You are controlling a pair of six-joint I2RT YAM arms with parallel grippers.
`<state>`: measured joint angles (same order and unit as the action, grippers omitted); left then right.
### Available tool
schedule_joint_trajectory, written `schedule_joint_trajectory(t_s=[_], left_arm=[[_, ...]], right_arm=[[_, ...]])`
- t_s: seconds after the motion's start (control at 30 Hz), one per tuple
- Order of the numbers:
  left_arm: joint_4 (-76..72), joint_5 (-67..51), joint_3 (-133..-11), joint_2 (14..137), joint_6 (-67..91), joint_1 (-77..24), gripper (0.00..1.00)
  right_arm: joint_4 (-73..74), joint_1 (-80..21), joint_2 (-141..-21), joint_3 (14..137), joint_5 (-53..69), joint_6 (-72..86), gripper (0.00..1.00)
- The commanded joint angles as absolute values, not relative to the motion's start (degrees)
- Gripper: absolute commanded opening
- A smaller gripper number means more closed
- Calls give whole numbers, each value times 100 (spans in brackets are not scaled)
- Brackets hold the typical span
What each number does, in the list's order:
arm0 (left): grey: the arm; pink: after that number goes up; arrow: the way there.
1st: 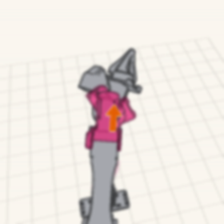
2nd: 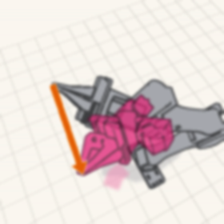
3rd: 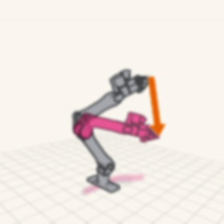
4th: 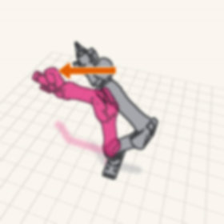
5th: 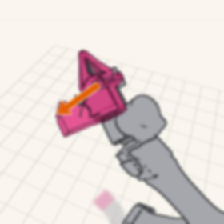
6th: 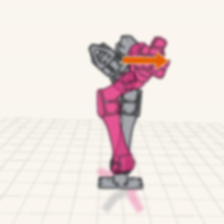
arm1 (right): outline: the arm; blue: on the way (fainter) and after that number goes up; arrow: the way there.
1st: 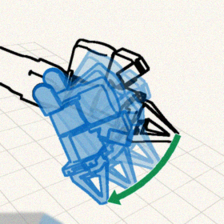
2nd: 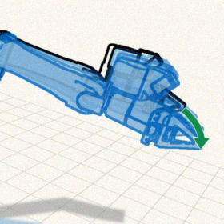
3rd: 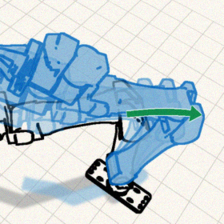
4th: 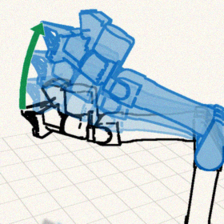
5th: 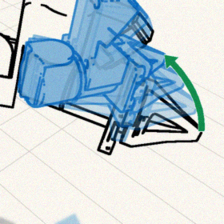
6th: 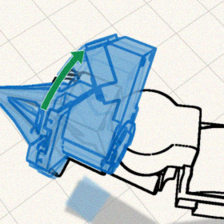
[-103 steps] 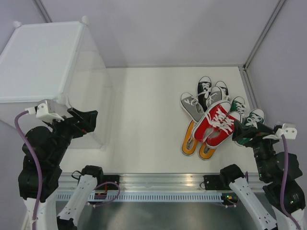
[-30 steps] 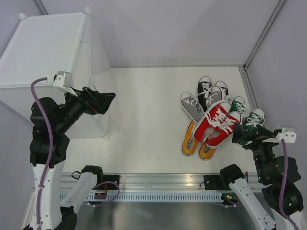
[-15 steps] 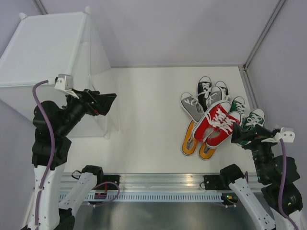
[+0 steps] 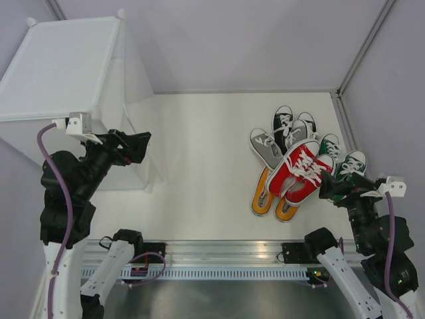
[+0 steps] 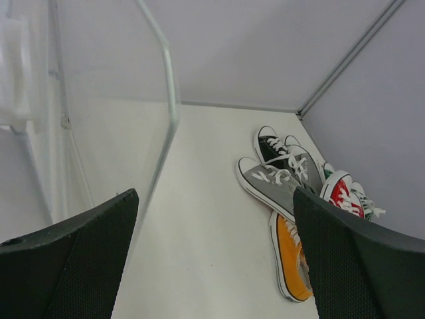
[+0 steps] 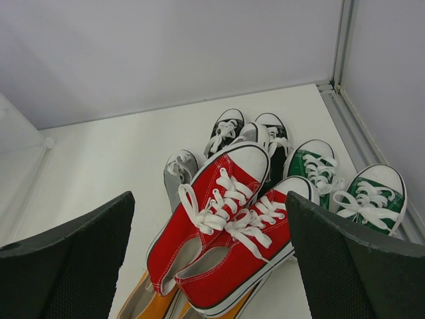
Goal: Place and organize the shoes in the shoe cabinet
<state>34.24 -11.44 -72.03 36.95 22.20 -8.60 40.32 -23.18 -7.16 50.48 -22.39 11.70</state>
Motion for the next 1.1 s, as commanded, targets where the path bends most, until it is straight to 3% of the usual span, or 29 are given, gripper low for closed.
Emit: schedule_joint_trajectory(t_s=[0.0,0.3,0.5,1.07], left_arm=[[3393,-975,-7137,4208,2004,-879,100],[2813,-1565,-7198,4904,2285,-1299,100],[2628,-660,-7505,5378,2154,-2433,100],[1038,589,-8339,7171,1644,-3076,100]], right_arm=[[3885,-2373,-650,5019,-2267,1081,98],[3885,-2382,-650,5010,-2276,1081,98],[3867,-2382,-607,4992,-2285,1072,98],[3850,-2399,-545,4966,-2250,1064,98]])
